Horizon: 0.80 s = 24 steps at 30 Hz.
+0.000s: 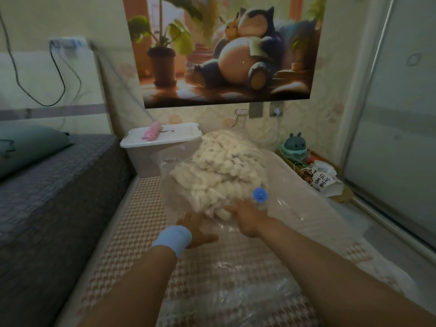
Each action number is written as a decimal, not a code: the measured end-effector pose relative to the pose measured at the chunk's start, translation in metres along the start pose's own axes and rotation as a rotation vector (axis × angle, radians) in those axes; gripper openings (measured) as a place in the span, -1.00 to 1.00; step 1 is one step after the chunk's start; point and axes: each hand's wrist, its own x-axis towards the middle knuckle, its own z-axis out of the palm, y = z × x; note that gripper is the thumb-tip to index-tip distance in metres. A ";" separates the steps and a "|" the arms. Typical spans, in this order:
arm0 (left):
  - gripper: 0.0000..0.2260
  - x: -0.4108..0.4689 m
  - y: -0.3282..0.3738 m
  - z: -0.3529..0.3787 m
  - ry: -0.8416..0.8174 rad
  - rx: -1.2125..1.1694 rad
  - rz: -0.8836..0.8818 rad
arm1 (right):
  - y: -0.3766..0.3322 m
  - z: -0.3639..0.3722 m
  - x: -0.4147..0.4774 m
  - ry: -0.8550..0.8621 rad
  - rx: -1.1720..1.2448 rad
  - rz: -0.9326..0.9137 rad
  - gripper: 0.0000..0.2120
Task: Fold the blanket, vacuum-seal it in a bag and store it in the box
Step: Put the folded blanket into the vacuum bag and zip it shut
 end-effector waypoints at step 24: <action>-0.83 -0.033 -0.005 -0.013 0.233 -0.753 0.114 | -0.078 -0.011 -0.043 -0.067 1.164 0.268 -0.67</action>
